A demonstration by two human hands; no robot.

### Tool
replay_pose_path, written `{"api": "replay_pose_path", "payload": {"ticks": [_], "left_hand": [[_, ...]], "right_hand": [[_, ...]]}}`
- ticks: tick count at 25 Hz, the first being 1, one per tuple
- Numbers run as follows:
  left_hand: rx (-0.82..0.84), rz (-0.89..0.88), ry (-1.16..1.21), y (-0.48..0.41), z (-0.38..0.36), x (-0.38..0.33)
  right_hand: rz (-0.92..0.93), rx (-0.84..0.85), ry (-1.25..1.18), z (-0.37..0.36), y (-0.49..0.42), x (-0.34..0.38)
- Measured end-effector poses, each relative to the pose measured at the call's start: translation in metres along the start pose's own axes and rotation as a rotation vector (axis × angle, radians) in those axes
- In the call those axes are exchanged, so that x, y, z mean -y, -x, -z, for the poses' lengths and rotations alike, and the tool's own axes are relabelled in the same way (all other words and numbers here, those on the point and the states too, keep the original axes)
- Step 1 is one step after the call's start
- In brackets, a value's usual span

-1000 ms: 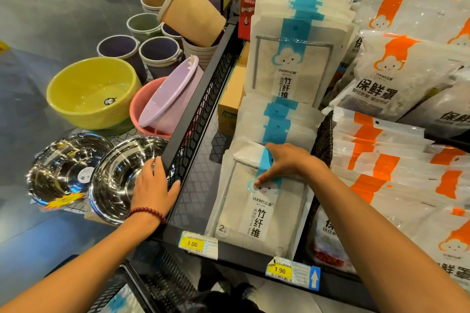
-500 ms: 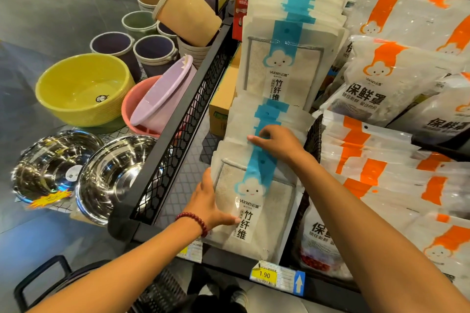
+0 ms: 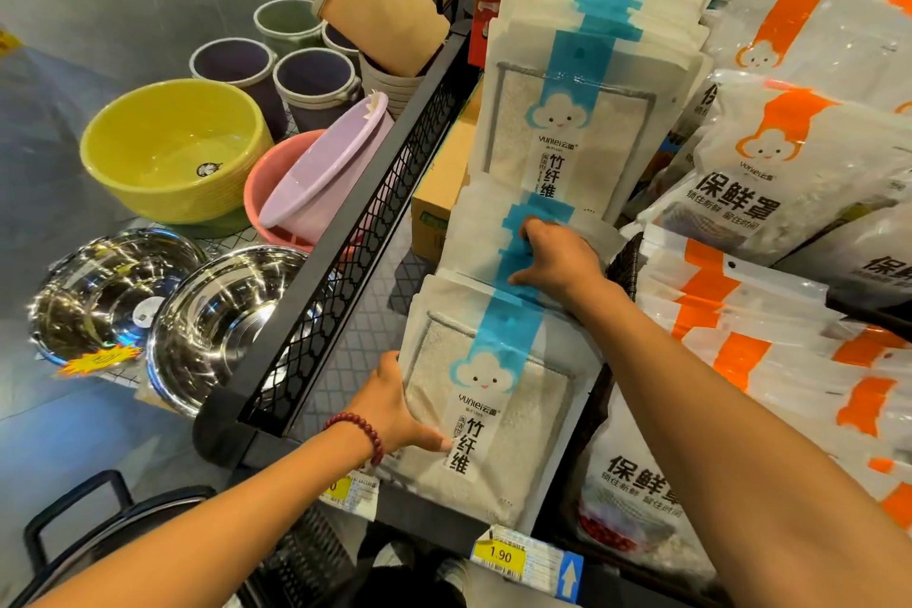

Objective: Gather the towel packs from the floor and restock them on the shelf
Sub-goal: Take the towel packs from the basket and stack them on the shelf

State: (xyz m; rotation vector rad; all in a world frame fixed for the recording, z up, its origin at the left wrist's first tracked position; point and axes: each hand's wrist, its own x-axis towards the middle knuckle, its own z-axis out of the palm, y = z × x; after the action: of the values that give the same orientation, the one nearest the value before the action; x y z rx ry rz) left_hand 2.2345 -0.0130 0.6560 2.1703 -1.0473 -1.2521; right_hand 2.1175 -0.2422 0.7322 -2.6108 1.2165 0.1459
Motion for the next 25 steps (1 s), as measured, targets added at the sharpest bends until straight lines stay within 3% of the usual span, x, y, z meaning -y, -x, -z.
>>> {"api": "replay_pose_path", "payload": {"ticks": [3, 5, 8, 12, 16, 19, 25], "left_hand": [[0.0, 0.021, -0.028, 0.0, -0.001, 0.0], [0.011, 0.045, -0.015, -0.002, -0.002, 0.001], [0.027, 0.063, -0.041, -0.004, -0.002, 0.004], [0.02, 0.053, -0.058, -0.003, -0.003, 0.006], [0.003, 0.035, -0.062, -0.001, -0.004, 0.007], [-0.006, 0.023, -0.06, -0.001, -0.004, 0.007], [-0.021, 0.023, -0.054, 0.002, -0.004, 0.006]], "right_hand": [[0.174, -0.222, 0.118, -0.004, 0.007, 0.005], [0.245, -0.248, -0.001, -0.004, 0.006, 0.015], [0.124, 0.088, -0.161, -0.003, -0.002, 0.02], [-0.11, 0.382, -0.498, 0.002, -0.002, 0.021], [-0.061, 0.65, -0.486, 0.008, 0.009, 0.029], [-0.052, 0.736, -0.481, 0.002, 0.016, 0.028], [-0.004, 0.683, -0.357, -0.009, 0.019, 0.03]]}}
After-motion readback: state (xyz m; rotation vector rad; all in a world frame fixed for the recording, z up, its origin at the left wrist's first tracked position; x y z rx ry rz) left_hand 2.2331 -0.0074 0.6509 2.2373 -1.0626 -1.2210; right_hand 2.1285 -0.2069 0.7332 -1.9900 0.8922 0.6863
